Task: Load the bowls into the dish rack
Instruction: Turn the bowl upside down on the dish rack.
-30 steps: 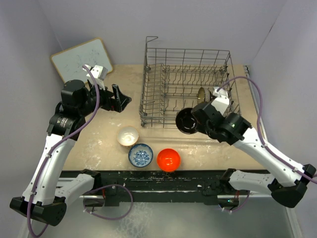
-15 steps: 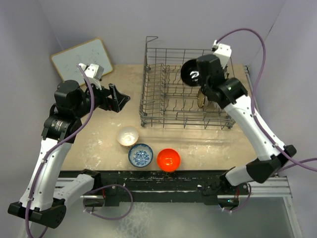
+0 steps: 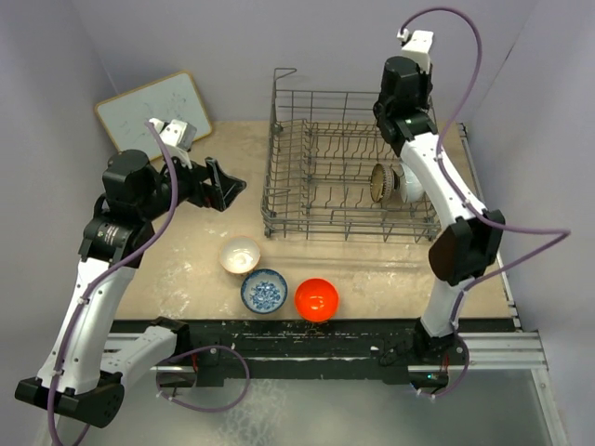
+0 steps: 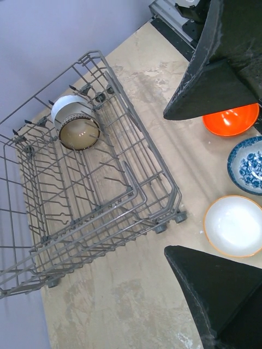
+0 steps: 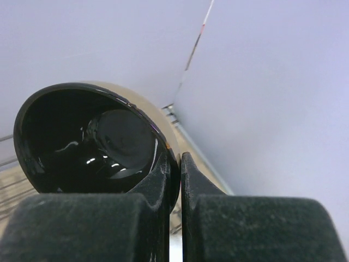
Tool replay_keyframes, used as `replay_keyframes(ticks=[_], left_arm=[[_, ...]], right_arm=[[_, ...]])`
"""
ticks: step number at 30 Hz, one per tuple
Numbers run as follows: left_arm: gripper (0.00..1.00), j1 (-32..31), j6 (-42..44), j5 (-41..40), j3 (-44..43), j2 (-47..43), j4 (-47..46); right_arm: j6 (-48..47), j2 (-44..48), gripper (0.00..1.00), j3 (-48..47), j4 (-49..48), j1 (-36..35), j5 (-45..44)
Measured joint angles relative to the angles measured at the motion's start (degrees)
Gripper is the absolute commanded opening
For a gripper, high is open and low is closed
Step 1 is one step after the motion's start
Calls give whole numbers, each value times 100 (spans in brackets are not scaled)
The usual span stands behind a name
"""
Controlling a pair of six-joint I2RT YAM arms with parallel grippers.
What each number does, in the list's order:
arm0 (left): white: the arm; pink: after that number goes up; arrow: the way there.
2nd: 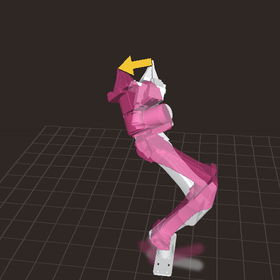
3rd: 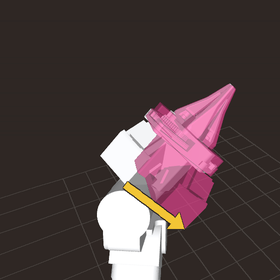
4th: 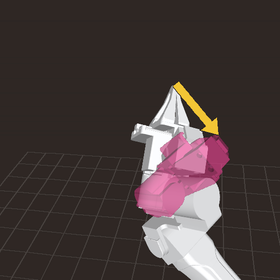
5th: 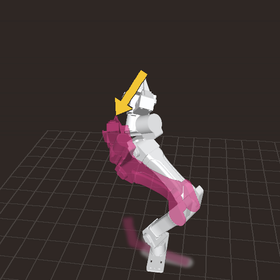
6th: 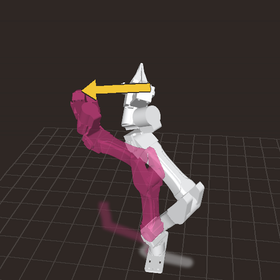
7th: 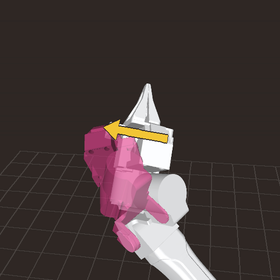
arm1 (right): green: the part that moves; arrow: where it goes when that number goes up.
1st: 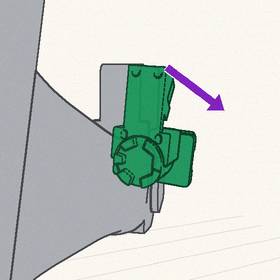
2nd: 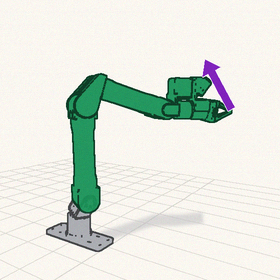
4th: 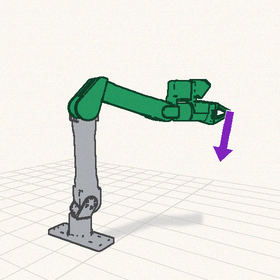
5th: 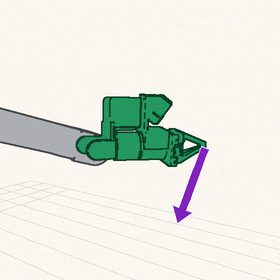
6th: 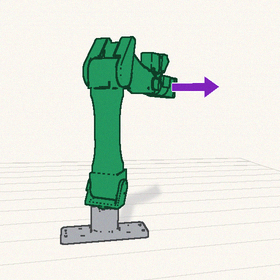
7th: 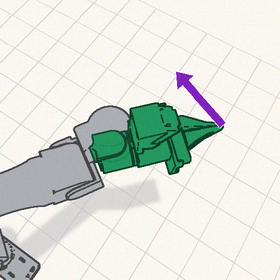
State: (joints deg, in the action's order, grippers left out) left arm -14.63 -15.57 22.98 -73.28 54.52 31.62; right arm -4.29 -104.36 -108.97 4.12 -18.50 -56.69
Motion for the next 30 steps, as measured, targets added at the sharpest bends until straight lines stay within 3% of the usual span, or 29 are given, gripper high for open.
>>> replay_keyframes(ticks=[10, 20, 30], left_arm=[[99, 0, 9, 87, 286, 59, -116], [99, 0, 13, 87, 549, 192, -240], [99, 0, 13, 122, 713, 313, -420]], right_arm=[[-3104, -1580, 0, -267, -2063, 157, -577], [-5595, -2437, 0, -188, -4120, 278, -837], [-6325, -2472, 0, 179, -4693, 671, -848]])
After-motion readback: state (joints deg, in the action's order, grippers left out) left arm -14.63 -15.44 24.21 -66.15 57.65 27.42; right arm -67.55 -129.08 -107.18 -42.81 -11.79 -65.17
